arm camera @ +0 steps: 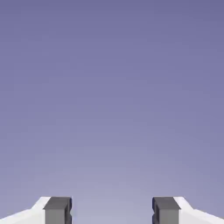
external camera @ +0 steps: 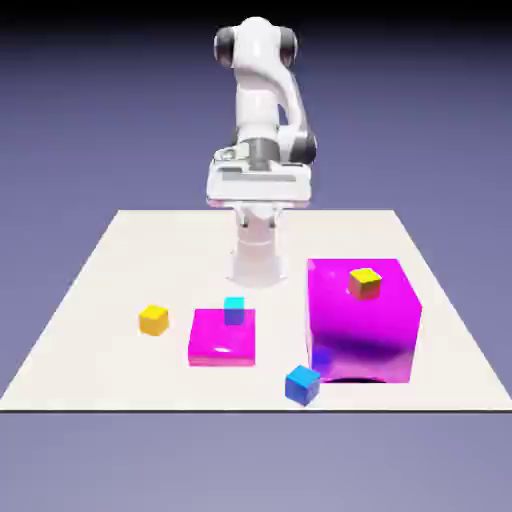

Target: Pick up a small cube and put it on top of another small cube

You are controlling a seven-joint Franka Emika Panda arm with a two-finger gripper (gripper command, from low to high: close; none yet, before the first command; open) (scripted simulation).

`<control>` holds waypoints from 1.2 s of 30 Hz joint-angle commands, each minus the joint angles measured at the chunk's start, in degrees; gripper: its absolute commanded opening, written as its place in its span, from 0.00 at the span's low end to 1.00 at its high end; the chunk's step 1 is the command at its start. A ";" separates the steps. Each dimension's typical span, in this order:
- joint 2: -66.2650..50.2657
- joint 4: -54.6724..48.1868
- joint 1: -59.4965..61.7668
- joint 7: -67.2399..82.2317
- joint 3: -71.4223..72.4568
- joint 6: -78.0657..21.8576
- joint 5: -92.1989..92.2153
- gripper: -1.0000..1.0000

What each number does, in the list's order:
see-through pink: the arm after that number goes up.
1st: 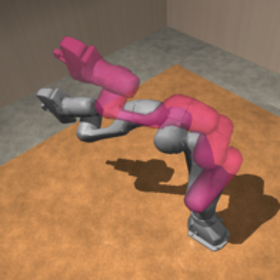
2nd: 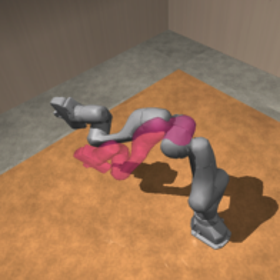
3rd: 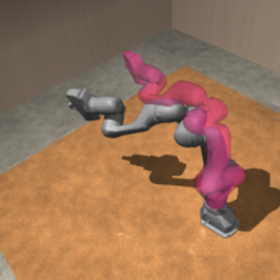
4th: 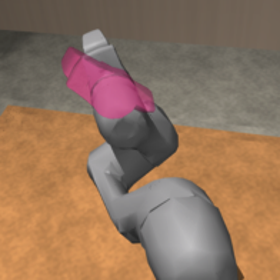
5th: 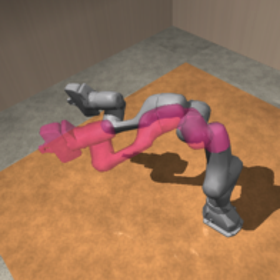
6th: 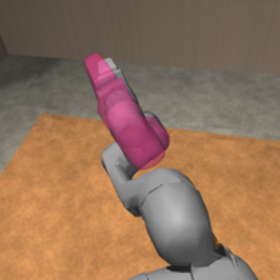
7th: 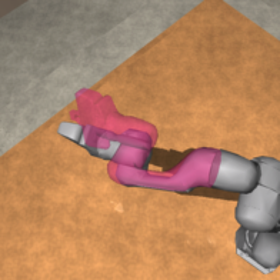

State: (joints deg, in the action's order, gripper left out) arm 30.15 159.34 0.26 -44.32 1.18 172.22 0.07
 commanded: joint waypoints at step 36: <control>-65.95 -37.68 19.09 -44.89 24.89 -33.27 -0.96 0.00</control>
State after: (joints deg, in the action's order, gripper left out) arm -35.80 121.66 19.36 -89.14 26.07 138.99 -0.80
